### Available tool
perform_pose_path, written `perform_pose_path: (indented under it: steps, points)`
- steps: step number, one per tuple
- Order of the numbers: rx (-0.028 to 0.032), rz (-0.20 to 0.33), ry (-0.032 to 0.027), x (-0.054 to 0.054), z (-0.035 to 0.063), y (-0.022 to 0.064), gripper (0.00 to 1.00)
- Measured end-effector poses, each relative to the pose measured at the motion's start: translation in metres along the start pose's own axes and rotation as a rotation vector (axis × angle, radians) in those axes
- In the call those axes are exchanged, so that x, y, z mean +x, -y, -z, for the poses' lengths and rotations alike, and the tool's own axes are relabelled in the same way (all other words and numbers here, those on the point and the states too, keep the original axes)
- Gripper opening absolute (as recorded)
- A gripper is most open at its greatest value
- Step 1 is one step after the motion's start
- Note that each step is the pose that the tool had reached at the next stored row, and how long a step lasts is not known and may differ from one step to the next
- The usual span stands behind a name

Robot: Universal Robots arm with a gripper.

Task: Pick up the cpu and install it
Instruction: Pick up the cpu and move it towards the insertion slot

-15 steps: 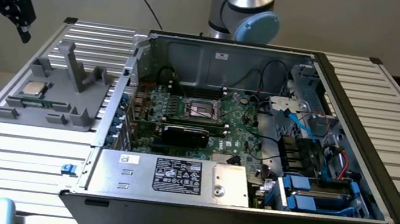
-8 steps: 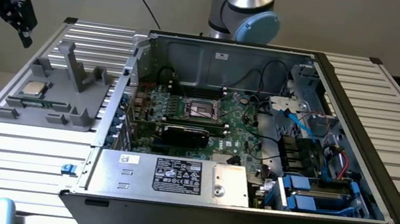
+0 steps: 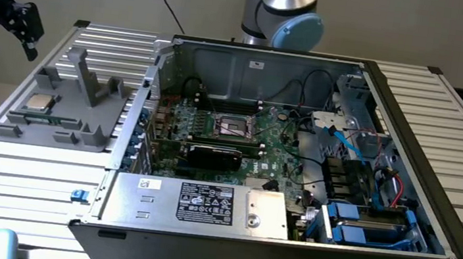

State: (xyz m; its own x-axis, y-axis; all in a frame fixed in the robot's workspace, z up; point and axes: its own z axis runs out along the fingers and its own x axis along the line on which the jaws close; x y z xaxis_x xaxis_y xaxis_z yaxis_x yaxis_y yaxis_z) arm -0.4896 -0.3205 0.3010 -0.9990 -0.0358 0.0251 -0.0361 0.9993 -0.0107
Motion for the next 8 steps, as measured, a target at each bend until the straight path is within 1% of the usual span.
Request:
perform_pose_path:
  steps: [2,8]
  points:
    - [0.0,0.0,0.0012,0.001,-0.0037,-0.0001,0.8]
    - [0.0001,0.0,0.0013,0.001,-0.0146,-0.0003,0.8]
